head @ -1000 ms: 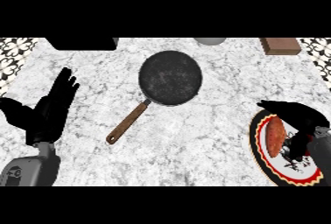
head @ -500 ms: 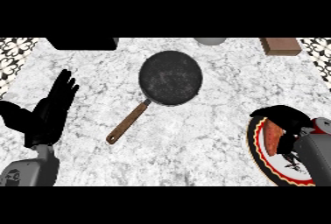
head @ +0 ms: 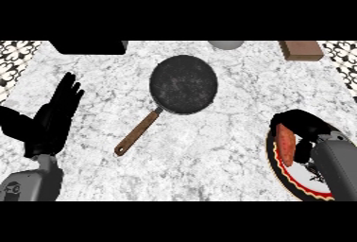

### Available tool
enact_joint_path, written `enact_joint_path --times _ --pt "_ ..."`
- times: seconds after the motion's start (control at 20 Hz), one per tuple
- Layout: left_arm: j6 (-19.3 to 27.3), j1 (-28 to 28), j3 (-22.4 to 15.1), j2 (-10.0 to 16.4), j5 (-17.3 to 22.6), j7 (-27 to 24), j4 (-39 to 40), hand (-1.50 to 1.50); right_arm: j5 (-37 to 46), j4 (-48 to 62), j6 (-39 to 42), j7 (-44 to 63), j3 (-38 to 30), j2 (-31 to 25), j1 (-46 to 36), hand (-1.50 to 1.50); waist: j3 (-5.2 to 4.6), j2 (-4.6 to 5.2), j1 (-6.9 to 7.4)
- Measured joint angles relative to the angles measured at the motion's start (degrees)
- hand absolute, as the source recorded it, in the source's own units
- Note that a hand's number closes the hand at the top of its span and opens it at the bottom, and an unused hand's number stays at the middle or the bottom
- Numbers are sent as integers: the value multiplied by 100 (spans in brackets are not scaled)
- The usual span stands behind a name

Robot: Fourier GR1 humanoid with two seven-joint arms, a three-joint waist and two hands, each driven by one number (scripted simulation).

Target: Pick the sweet potato from the plate and place it in the pan

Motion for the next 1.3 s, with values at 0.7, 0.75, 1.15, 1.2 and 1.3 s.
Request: enact_joint_path --times 0.7,0.75,1.15,1.2,1.3 --pt "-110 -200 -155 -91 -49 -31 168 0 91 204 -894 3453 -838 2016 -1318 150 -6 47 444" --pt "-125 -215 -186 -107 -48 -27 173 0 180 182 -1022 3825 -860 2113 -1490 150 -13 48 504" --pt "-264 -401 -441 -185 -84 -11 215 0 1339 208 -1622 6763 -582 2417 -3106 150 -49 93 973" --pt "-280 -425 -480 -201 -91 -11 218 0 1459 261 -1627 7117 -533 2428 -3315 150 -46 108 1030" --pt "-320 -496 -540 -214 -96 2 224 0 1652 399 -1622 7683 -474 2436 -3720 150 -38 146 1131"
